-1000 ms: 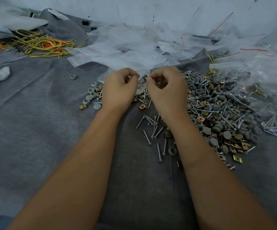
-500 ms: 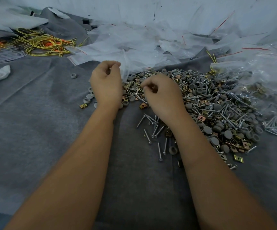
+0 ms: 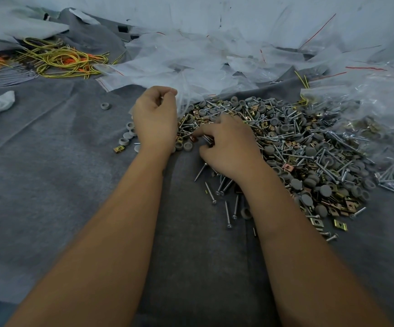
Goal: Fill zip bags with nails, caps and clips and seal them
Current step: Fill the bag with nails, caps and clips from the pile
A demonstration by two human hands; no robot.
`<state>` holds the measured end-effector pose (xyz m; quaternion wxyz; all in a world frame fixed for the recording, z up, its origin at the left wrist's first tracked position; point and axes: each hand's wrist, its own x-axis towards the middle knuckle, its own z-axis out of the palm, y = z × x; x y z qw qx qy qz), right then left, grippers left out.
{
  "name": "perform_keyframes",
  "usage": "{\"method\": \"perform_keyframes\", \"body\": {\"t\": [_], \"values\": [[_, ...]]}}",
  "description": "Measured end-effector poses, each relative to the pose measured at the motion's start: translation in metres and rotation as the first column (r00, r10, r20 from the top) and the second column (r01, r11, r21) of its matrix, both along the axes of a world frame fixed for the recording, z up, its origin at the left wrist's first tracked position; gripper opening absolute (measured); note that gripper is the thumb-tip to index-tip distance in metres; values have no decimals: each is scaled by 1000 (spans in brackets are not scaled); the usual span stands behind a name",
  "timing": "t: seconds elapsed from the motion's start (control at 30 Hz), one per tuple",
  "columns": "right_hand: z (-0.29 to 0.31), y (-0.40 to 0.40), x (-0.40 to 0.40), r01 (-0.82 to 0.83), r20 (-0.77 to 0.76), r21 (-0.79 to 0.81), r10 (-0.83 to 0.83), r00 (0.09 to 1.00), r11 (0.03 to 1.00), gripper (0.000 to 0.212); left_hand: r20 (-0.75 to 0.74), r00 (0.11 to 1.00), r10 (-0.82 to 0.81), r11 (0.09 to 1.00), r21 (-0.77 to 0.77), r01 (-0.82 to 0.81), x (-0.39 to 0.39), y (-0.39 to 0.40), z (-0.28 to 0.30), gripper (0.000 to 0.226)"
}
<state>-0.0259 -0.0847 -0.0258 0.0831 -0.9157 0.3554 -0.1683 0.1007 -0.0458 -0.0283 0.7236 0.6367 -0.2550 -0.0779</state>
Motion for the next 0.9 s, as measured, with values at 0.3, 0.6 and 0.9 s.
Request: {"method": "perform_keyframes", "body": {"t": [0.3,0.6,0.9], "values": [[-1,-1,0,-1,67,-10,2,998,1000,19,0,1000,6,1000,7,-6,0,-1,0,18],[-4,1,10,43,-7,-114,-45,999,993,20,27,1000,-3,1000,5,3,-1,-2,-2,19],[3,5,5,1,439,77,-35,898,997,2,255,940,-226,959,226,169,3,3,-9,19]]}}
